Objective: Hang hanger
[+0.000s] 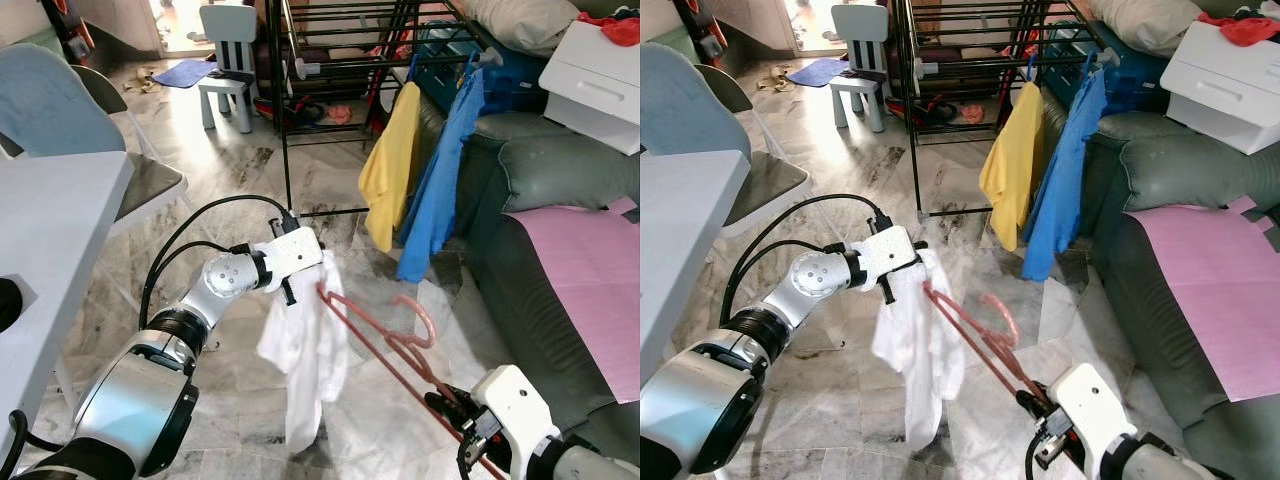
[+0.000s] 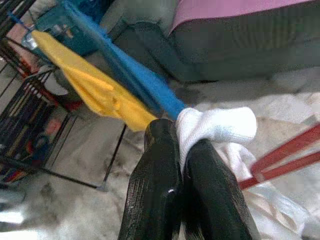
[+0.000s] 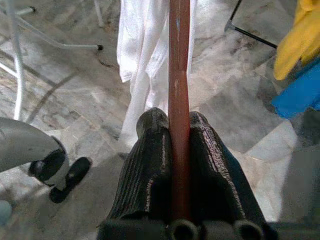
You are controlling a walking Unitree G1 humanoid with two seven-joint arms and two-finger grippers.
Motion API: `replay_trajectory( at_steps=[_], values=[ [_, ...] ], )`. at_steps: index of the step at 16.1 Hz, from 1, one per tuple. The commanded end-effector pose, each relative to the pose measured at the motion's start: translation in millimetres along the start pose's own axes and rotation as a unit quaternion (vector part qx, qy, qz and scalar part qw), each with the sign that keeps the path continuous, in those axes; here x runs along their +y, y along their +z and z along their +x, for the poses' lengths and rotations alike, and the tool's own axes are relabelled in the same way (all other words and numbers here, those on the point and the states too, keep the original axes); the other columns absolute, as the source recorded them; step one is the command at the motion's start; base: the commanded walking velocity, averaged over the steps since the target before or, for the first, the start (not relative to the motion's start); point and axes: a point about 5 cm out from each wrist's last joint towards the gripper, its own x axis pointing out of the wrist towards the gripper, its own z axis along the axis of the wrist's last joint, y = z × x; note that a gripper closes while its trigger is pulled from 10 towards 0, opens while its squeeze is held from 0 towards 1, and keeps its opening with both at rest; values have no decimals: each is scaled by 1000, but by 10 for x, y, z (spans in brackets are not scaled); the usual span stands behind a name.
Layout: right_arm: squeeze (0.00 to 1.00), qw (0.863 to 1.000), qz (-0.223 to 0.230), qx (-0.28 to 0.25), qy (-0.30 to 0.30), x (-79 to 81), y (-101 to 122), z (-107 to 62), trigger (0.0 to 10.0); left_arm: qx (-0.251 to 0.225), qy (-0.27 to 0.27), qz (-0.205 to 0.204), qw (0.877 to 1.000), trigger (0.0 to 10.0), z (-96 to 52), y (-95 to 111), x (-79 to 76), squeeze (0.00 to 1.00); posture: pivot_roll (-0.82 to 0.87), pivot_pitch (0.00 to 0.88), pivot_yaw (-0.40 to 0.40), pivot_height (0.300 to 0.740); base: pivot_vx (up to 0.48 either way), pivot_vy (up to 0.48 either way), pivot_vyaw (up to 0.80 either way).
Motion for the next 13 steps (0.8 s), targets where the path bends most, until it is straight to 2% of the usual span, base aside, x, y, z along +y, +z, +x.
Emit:
replay_trajectory(
  at_steps=[1,3,8,13],
  values=[
    [0,1000,-7,-4,-15,-47,2,2,10000,-30,2,2,1000,10000,-34,61,55,0,-97,0,15,740,0,0,0],
    [0,1000,-10,-9,-23,-76,6,0,10000,-36,-20,2,999,10000,-63,30,-1,0,-96,0,19,740,0,0,0],
    [0,999,-18,-19,-34,-108,41,1,10000,-35,-29,1,999,10000,-80,8,-17,0,-98,0,19,740,0,0,0],
    [0,999,-26,-36,-18,-75,135,-2,10000,22,-21,28,999,10000,-84,-103,-36,0,-103,0,25,740,0,0,0]
  ],
)
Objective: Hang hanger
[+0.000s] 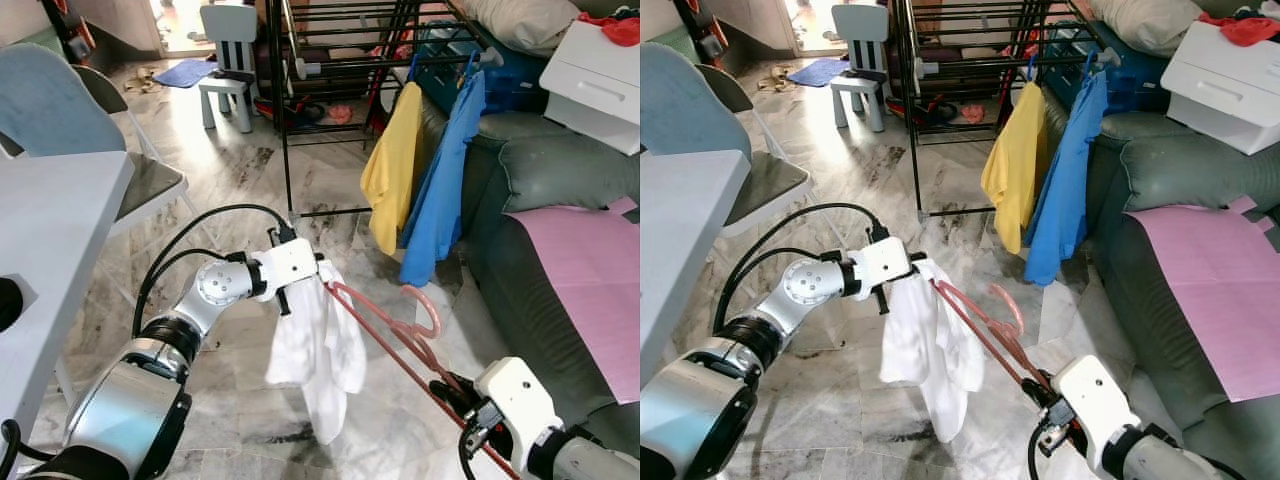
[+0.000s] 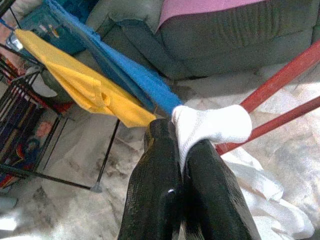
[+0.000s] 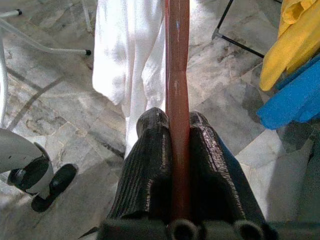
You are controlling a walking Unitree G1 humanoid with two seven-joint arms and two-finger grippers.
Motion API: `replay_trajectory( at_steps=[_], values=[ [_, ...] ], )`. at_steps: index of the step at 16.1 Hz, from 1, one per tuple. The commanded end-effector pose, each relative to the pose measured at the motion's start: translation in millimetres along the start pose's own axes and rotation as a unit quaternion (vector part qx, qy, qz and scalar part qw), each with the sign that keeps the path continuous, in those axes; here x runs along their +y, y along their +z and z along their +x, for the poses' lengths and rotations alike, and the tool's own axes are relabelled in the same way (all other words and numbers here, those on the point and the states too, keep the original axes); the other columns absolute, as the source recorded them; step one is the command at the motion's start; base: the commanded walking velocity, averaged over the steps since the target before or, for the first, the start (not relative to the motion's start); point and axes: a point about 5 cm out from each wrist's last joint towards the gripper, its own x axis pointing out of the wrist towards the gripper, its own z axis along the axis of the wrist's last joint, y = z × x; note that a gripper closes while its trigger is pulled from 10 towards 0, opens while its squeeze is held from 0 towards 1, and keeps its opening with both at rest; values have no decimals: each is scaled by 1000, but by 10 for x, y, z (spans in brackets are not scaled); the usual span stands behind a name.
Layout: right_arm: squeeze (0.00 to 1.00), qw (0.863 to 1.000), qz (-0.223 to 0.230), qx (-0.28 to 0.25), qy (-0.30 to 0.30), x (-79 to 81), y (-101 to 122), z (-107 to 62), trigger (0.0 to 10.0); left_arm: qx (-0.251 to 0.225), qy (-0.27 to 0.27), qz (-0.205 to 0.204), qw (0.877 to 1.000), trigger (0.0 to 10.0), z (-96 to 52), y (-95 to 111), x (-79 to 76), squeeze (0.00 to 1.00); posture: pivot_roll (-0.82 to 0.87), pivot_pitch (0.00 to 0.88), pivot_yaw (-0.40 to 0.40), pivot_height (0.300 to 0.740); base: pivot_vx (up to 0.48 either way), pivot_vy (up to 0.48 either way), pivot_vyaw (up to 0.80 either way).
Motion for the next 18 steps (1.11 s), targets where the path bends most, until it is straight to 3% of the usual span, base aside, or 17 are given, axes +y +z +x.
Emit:
replay_trajectory(
  at_steps=[1,14,16,18],
  values=[
    [0,1000,-12,-21,-3,-23,104,-19,10000,18,2,17,1000,10000,-24,-29,28,0,-103,0,25,740,0,0,0],
    [0,997,-45,-67,-21,-166,319,-58,10000,64,-24,38,997,10000,-11,-129,-68,0,-100,0,26,740,0,0,0],
    [0,995,-42,-85,-27,-185,393,-67,10000,90,4,43,995,10000,3,-162,-48,0,-106,0,30,740,0,0,0],
    [0,996,-39,-79,-24,-176,357,-69,10000,86,36,30,995,10000,30,-120,17,0,-107,0,28,740,0,0,0]
  ],
)
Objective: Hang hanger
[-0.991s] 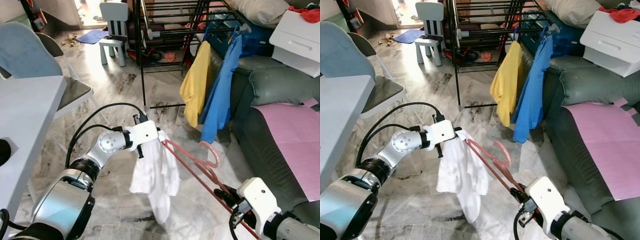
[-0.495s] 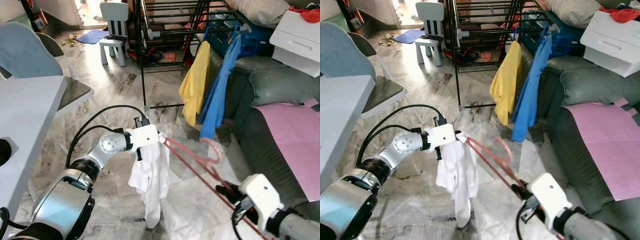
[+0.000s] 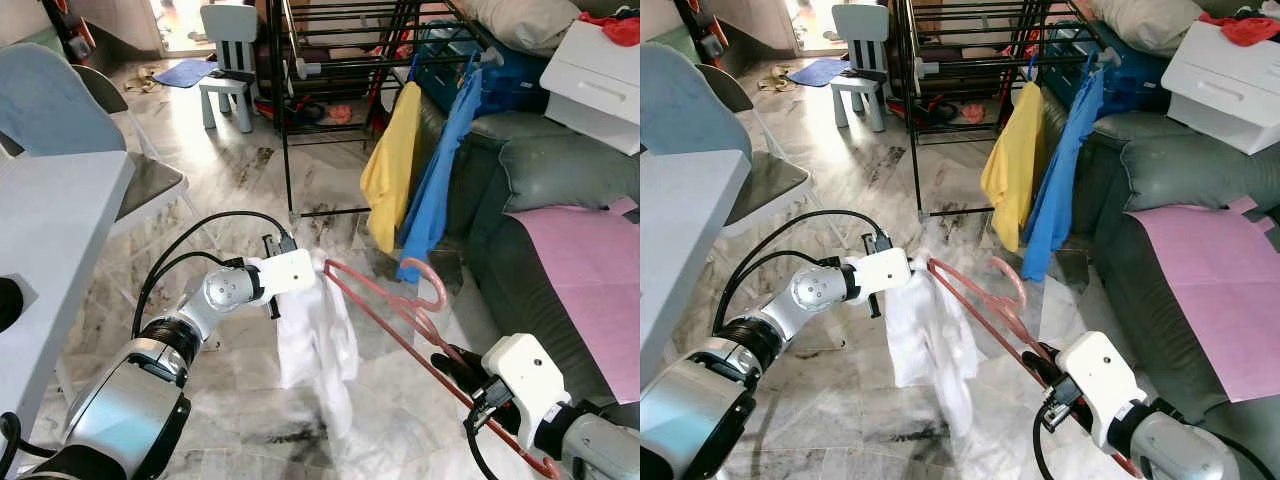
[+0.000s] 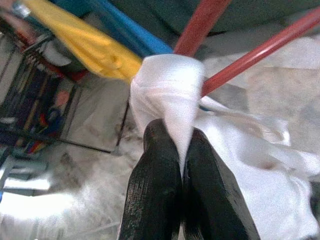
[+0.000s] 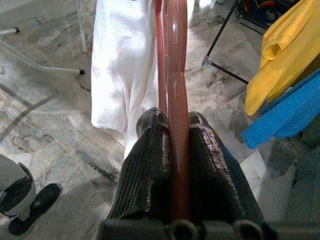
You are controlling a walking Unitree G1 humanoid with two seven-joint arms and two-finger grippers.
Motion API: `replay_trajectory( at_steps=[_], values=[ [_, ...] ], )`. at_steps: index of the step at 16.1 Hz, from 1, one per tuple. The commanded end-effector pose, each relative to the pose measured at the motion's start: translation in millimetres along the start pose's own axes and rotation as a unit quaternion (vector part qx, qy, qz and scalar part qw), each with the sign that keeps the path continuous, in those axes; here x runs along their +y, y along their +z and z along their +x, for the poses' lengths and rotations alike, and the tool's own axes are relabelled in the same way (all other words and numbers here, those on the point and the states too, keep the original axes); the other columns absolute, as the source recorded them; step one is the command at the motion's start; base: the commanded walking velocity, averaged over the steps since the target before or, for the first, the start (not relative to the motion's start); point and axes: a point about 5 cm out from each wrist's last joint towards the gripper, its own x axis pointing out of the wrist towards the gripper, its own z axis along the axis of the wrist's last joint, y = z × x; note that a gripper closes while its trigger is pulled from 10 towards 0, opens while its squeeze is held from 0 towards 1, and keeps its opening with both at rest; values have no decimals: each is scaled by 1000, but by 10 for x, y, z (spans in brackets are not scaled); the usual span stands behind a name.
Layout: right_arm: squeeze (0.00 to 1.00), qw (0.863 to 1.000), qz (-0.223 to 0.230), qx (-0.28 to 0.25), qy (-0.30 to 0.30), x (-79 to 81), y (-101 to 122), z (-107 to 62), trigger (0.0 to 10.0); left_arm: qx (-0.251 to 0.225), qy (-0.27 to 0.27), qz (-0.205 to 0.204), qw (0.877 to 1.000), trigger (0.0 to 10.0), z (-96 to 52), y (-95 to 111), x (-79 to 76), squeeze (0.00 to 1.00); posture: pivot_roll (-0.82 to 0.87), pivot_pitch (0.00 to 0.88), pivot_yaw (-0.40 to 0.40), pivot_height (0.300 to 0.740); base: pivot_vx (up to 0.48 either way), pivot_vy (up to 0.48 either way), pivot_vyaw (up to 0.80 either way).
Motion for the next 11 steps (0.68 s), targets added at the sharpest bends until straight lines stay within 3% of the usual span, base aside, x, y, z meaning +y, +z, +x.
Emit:
replay_trajectory(
  at_steps=[1,4,6,8,11],
  values=[
    [0,999,-9,-35,-16,-50,128,-45,10000,1,13,-5,1000,10000,9,30,67,0,-107,0,28,740,0,0,0],
    [0,1000,0,7,19,28,-11,-93,10000,-13,67,-3,998,10000,-6,126,267,0,-102,0,30,740,0,0,0],
    [0,999,3,20,29,38,-43,-136,10000,-12,88,-44,995,10000,-26,142,389,0,-96,0,35,740,0,0,0],
    [0,1000,-2,5,4,-37,4,-142,10000,-10,80,-75,994,10000,-27,184,477,0,-89,0,48,740,0,0,0],
    [0,1000,-4,-13,-5,-21,66,-108,10000,1,55,-122,991,10000,-10,217,529,0,-84,0,60,740,0,0,0]
  ],
)
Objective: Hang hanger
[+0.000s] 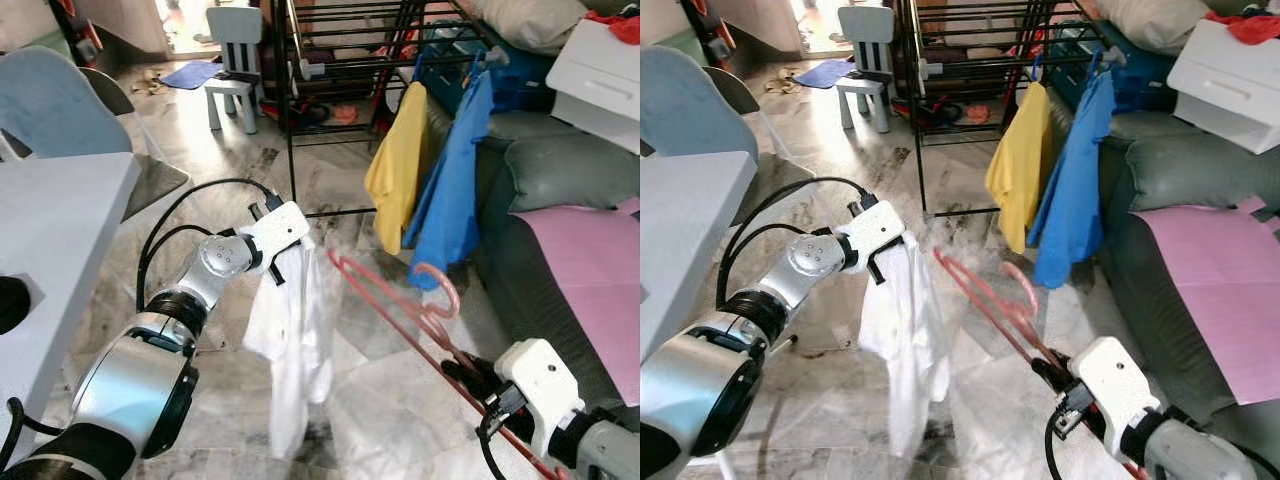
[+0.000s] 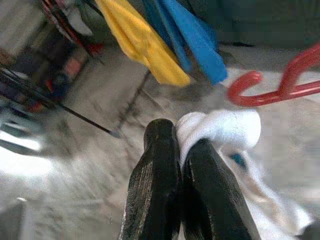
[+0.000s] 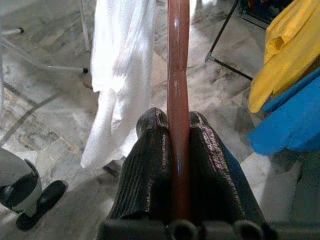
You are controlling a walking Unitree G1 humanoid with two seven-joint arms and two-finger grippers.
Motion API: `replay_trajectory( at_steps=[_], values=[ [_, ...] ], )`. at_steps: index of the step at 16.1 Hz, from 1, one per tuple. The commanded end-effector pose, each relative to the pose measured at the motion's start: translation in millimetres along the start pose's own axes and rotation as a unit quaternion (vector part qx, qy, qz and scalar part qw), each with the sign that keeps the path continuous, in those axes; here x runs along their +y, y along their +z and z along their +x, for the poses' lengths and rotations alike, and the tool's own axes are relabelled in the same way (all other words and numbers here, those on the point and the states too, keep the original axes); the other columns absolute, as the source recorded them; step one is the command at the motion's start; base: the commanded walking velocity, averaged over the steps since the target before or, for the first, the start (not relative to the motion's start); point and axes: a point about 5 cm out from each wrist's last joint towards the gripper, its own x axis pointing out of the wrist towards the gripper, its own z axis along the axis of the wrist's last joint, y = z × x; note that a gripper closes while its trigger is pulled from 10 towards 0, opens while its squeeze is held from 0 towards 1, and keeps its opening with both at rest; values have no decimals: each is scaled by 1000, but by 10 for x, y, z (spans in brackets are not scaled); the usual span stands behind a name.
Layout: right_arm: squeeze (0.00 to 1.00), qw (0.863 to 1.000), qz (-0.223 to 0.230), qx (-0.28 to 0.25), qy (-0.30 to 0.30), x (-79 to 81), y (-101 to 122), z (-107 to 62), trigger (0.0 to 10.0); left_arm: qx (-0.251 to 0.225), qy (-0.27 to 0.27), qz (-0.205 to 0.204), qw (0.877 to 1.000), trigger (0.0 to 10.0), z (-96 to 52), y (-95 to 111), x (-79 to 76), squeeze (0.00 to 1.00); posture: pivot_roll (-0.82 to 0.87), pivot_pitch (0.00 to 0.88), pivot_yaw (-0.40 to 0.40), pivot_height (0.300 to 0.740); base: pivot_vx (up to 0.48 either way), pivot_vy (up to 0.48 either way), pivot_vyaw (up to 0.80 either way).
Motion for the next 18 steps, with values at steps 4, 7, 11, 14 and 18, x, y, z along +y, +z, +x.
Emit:
replay_trajectory(
  at_steps=[4,7,11,14,18],
  values=[
    [0,999,-6,-31,-2,58,127,27,10000,-7,38,-49,998,10000,-5,206,238,0,-76,0,67,740,0,0,0],
    [0,999,8,-29,25,152,114,64,10000,-10,58,-122,991,10000,17,235,261,0,-76,0,68,740,0,0,0],
    [0,1000,7,-19,22,120,60,104,10000,-4,50,-167,985,10000,49,322,274,0,-66,0,63,740,0,0,0],
    [0,1000,5,-17,2,44,19,183,10000,-20,20,-182,983,10000,53,440,298,0,-61,0,56,740,0,0,0],
    [0,1000,16,-19,-9,-70,-28,292,10000,-28,-3,-190,981,10000,36,558,349,0,-46,0,40,740,0,0,0]
  ],
)
